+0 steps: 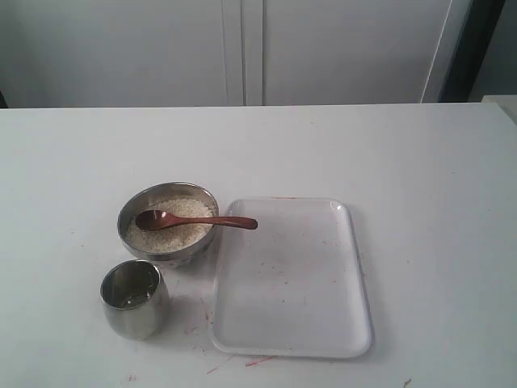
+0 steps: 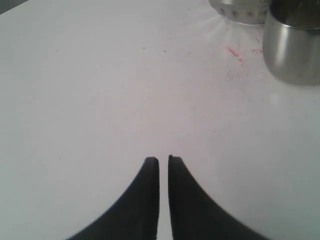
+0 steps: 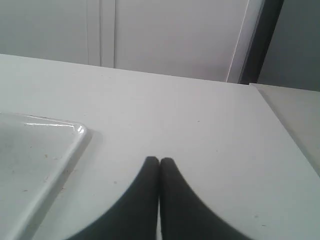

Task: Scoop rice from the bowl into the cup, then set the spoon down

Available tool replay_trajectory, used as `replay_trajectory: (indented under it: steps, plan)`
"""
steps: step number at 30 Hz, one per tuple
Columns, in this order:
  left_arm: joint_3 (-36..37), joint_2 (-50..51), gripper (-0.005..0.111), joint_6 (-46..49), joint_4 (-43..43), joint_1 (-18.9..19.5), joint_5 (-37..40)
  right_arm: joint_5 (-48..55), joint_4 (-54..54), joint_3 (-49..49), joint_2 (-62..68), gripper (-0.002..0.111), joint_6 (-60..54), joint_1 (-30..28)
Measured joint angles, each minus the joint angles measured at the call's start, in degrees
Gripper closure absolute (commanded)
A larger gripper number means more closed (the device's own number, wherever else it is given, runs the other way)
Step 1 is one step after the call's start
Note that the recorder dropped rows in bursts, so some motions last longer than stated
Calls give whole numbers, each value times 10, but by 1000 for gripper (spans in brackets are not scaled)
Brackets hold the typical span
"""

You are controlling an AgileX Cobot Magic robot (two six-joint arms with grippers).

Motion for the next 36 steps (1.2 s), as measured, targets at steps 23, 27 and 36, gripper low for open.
replay_trajectory:
  steps: [23, 27, 36]
  plan:
    - [0, 0, 92, 0, 0, 0, 0, -20, 0, 0, 0, 108, -1, 0]
    - [0, 0, 92, 0, 0, 0, 0, -106, 1, 0, 0, 108, 6, 0]
    - [0, 0, 92, 0, 0, 0, 0, -338, 8, 0, 0, 108, 349, 14]
